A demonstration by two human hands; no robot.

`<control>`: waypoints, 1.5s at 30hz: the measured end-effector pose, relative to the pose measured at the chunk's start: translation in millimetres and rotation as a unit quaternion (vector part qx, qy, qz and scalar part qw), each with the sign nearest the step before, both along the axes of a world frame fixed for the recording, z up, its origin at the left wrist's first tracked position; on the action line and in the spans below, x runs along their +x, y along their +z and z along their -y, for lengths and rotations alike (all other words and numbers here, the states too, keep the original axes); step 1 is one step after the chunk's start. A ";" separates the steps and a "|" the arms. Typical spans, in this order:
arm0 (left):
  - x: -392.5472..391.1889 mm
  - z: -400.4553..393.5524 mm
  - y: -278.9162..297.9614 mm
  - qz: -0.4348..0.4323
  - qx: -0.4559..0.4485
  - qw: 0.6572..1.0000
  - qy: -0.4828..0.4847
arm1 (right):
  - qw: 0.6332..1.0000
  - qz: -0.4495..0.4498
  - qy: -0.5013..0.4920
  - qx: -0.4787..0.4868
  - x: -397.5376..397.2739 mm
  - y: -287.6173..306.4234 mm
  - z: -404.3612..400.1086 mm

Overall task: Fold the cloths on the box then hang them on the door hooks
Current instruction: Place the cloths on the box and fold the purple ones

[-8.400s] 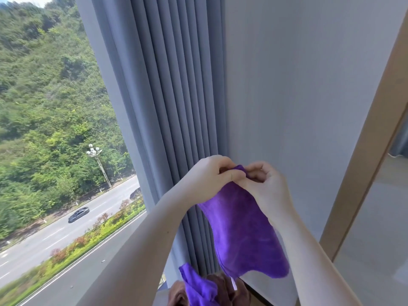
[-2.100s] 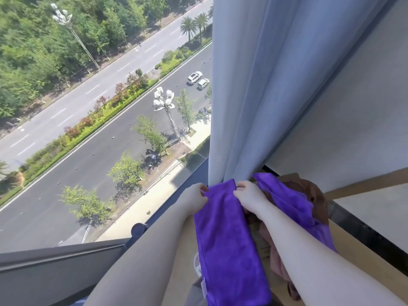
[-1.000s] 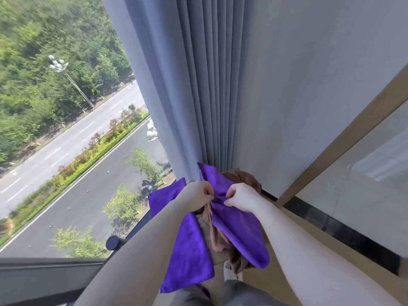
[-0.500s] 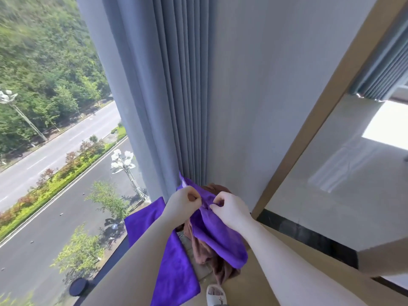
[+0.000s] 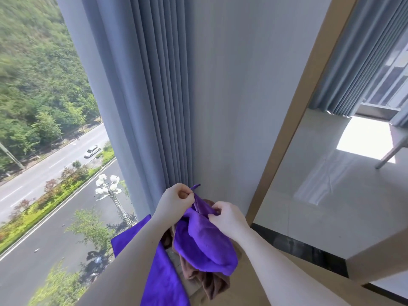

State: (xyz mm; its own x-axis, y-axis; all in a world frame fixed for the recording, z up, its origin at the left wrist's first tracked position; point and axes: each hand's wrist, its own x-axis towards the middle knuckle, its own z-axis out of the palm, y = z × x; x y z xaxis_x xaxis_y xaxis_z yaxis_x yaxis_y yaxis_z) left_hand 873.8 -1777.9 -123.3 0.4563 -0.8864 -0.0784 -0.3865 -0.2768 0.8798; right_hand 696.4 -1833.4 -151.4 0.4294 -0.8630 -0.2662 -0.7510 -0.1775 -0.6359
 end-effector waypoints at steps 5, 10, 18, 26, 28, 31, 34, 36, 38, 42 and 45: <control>-9.3 3.2 17.9 0.007 -0.001 1.000 0.014 | 1.000 -0.006 0.021 0.003 -4.7 9.5 12.8; -14.9 3.5 36.1 0.029 0.006 0.999 0.025 | 1.000 0.003 0.029 0.008 -7.4 16.6 24.2; -24.5 5.4 68.6 0.033 -0.022 0.997 0.063 | 1.000 -0.004 0.021 0.015 -19.6 19.0 28.0; -28.1 12.0 112.1 0.075 -0.056 0.993 0.072 | 0.996 0.069 -0.050 0.005 -34.2 20.2 27.5; -30.6 13.7 124.6 0.092 -0.066 0.991 0.069 | 0.994 0.091 -0.063 0.012 -34.5 25.5 29.7; -35.3 16.6 141.0 0.150 -0.076 0.984 0.061 | 0.991 0.109 -0.075 0.004 -32.9 35.4 33.9; -37.9 18.2 158.7 0.196 -0.098 0.973 0.068 | 0.986 0.141 -0.085 -0.004 -31.4 41.5 38.4; -38.5 18.6 171.3 0.197 -0.115 0.970 0.085 | 0.984 0.158 -0.087 -0.010 -30.5 46.8 40.3; -37.4 17.5 183.7 0.179 -0.133 0.970 0.099 | 0.980 0.177 -0.091 -0.017 -29.9 53.8 42.6; -19.8 16.4 202.3 0.185 -0.143 0.966 0.113 | 0.966 0.237 -0.099 0.025 -27.3 79.5 45.5; -4.1 16.0 213.1 0.168 -0.168 0.964 0.117 | 0.950 0.288 -0.089 0.086 -22.4 110.1 48.7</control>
